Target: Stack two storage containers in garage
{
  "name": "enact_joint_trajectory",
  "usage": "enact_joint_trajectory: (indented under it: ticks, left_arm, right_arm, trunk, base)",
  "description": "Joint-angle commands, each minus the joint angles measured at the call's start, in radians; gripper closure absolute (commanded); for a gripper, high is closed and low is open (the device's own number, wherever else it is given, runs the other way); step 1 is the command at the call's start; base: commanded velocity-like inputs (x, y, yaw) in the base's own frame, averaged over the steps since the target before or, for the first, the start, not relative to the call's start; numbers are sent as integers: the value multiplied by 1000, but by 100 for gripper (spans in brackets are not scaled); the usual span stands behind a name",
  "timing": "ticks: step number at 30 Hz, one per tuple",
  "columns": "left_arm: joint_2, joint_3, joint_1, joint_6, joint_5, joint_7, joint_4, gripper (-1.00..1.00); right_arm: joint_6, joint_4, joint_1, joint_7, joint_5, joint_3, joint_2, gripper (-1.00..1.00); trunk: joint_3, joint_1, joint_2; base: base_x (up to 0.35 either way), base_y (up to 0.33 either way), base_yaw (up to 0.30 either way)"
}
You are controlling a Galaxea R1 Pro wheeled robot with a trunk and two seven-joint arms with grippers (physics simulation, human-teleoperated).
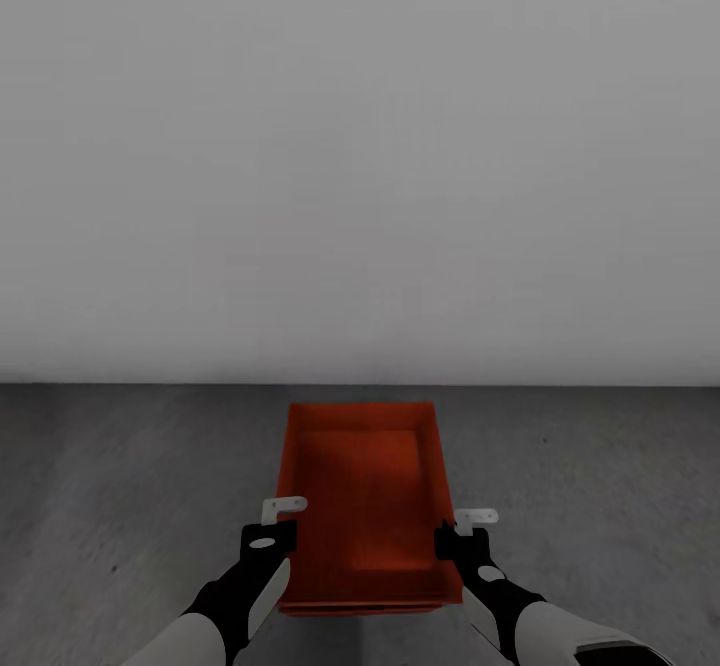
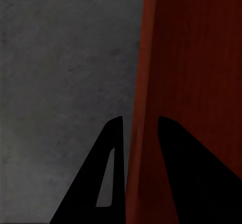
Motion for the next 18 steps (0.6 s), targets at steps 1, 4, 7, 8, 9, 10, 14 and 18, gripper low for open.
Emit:
enact_joint_trajectory:
  ticks: [1, 4, 7, 8, 9, 10, 14, 18]
  left_arm:
    - [-6, -2, -1, 5, -4, 8, -10, 100]
    - [-7, -2, -1, 5, -4, 8, -10, 100]
    - [-7, -2, -1, 5, -4, 8, -10, 100]
    - [-7, -2, -1, 5, -4, 8, -11, 100]
    - [-7, -2, -1, 5, -4, 8, -11, 100]
    - [-7, -2, -1, 5, -4, 9, -11, 100]
    - [-6, -2, -1, 5, -5, 9, -11, 100]
    - [-6, -2, -1, 5, -5, 9, -12, 100]
  right_arm:
    - [-2, 4, 0, 1, -8, -10, 0, 100]
    - [-2, 4, 0, 1, -8, -10, 0, 100]
    - [-2, 4, 0, 1, -8, -10, 0, 100]
    - [-2, 4, 0, 1, -8, -10, 0, 100]
    - [-2, 4, 0, 1, -8, -10, 0, 100]
    - [-2, 4, 0, 1, -8, -10, 0, 100]
    - [-2, 4, 0, 1, -8, -10, 0, 100]
    - [-2, 4, 0, 1, -8, -10, 0, 100]
  trunk:
    - [-1, 0, 0]
    - [-1, 0, 0]
    - [-1, 0, 0]
    - [-1, 0, 0]
    - [-1, 0, 0]
    - [-1, 0, 0]
    - [-1, 0, 0]
    - [0, 0, 0]
  base:
    - [-94, 0, 0]
    - [-44, 0, 0]
    - [-13, 0, 0]
    - [-5, 0, 0]
    - [-3, 0, 0]
    - [-3, 0, 0]
    - [-1, 0, 11]
    - [0, 0, 156]
